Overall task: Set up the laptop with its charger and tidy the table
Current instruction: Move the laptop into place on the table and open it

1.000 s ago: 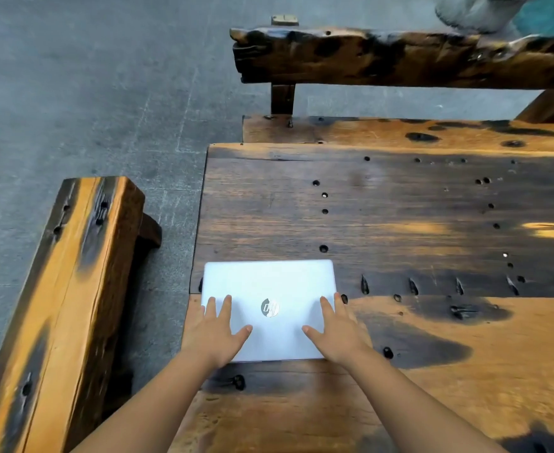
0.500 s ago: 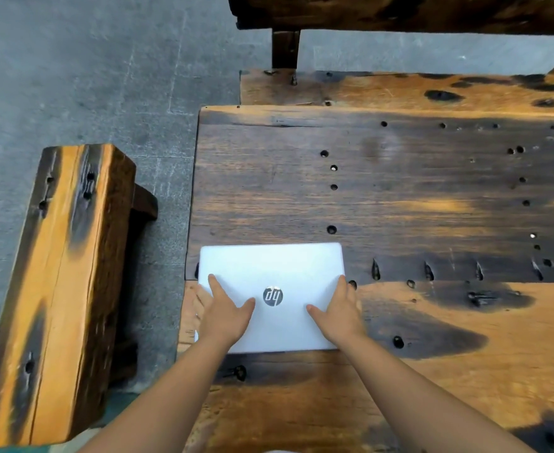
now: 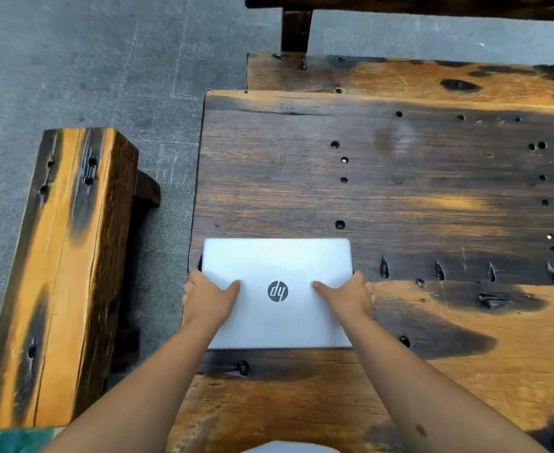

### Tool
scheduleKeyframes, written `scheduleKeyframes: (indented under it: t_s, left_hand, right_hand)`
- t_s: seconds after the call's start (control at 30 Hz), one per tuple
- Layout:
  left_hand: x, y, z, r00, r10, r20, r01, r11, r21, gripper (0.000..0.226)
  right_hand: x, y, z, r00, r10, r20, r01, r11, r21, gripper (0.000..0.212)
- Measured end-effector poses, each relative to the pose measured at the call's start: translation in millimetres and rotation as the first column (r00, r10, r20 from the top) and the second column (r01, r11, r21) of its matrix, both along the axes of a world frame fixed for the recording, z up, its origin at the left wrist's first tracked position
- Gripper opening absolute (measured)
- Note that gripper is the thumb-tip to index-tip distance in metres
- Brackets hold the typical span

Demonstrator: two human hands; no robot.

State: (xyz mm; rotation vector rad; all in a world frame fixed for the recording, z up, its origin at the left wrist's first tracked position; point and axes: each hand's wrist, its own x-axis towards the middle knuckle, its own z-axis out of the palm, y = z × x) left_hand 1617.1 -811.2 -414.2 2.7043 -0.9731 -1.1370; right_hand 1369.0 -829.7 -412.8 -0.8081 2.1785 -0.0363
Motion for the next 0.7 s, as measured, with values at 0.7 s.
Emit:
scheduleKeyframes:
  t_s: [0.7]
  left_hand:
    - [22.2, 17.4, 40.2, 0.984, -0.023, -0.177, 0.012, 0.998, -0.064, 0.074]
  right_hand:
    - [-38.8, 23.2, 36.4, 0.961, 0.119, 0.248, -0.081, 0.984, -0.158, 0.051]
